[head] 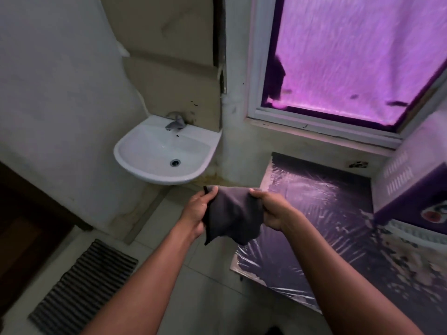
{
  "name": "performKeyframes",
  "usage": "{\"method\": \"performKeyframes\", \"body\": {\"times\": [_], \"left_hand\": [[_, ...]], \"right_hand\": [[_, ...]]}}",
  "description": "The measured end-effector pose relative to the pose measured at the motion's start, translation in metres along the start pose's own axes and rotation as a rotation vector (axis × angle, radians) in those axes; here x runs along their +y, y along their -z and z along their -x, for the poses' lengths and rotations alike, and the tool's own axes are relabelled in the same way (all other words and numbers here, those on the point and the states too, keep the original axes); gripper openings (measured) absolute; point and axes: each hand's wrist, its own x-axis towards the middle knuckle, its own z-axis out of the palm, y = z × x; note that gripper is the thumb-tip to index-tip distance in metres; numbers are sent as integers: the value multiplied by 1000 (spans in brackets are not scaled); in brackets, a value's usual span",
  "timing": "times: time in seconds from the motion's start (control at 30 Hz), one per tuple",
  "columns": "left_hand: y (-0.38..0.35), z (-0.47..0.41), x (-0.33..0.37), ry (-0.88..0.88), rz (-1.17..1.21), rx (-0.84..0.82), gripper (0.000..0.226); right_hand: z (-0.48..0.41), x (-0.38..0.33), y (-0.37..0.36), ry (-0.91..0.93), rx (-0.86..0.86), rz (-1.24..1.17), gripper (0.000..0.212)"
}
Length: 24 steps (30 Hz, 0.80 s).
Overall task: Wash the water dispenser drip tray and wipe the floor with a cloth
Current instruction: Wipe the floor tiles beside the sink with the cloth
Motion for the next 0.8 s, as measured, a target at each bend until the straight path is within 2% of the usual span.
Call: {"method": "performKeyframes", "body": {"times": [0.1,0.2,0.27,0.33,0.47,0.6,0.67,0.73,0.8], "left_hand": [[21,-31,19,-60,-64,85,11],[37,-63,32,-56,-110,122,14],[47,-82,38,-38,-194,119,13],[56,-98,45,-23,-309,146,9],[71,-137,61,-24,-420,230,4],[83,-174,65,37,-464,276,19],[91,-195,62,63,-513,245,22],[98,-215,57,105,-573,131,15],[103,-235,49,123,-716,11,31]], "right_hand": [[-20,-7,-7,-46,2,181,18],[-49,-13,-15,-30,-10,239,10],[-72,-16,-21,8,17,284,14],[-94,-18,-27,31,64,274,21],[-124,-24,-36,18,72,247,18],[-141,-31,-47,14,118,235,21],[-156,-29,-50,43,191,228,28],[-171,-21,-53,71,274,300,30],[-180,-9,-59,49,355,335,25]]}}
